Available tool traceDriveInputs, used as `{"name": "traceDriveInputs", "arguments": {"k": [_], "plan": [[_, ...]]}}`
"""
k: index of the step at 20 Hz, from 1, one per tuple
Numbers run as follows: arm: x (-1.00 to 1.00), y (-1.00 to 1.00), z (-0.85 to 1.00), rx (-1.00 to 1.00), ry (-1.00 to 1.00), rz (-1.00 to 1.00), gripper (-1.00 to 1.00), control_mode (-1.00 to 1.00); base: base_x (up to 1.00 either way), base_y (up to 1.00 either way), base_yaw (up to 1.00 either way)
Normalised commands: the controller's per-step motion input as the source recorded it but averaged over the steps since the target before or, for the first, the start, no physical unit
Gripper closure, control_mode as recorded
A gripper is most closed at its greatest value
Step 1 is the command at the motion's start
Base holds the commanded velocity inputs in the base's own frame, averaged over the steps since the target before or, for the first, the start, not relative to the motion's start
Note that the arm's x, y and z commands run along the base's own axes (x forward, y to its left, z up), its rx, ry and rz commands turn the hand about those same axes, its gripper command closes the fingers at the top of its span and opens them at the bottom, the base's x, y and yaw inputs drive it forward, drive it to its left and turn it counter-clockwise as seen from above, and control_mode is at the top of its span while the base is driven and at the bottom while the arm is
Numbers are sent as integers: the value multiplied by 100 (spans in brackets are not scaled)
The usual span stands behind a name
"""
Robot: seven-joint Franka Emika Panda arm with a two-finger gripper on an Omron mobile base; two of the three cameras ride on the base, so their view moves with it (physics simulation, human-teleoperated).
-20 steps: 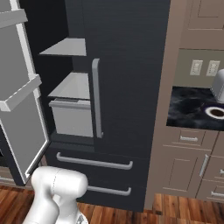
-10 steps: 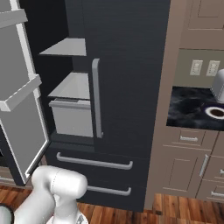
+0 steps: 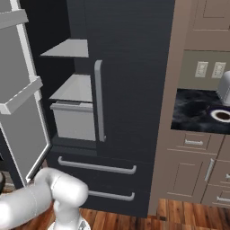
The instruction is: Place the chicken drumstick on the counter behind the older chicken drumstick on the same shelf of the fridge to maintain FIFO order. Close the fridge door when finished.
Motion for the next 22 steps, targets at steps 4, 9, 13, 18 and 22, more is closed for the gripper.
{"name": "traceDriveInputs", "arguments": {"k": [4, 9, 13, 18, 22], "plan": [[59, 68, -31, -24, -4, 0, -100, -100, 0, 0, 0], [48, 23, -15, -23, -4, 0, -100, -100, 0, 0, 0], [68, 0, -8, -17, 0, 0, -100, -100, 0, 0, 0], [64, -11, -8, -11, 0, 0, -100, -100, 0, 0, 0], [39, -36, -6, -7, 0, 0, -100, -100, 0, 0, 0]]}}
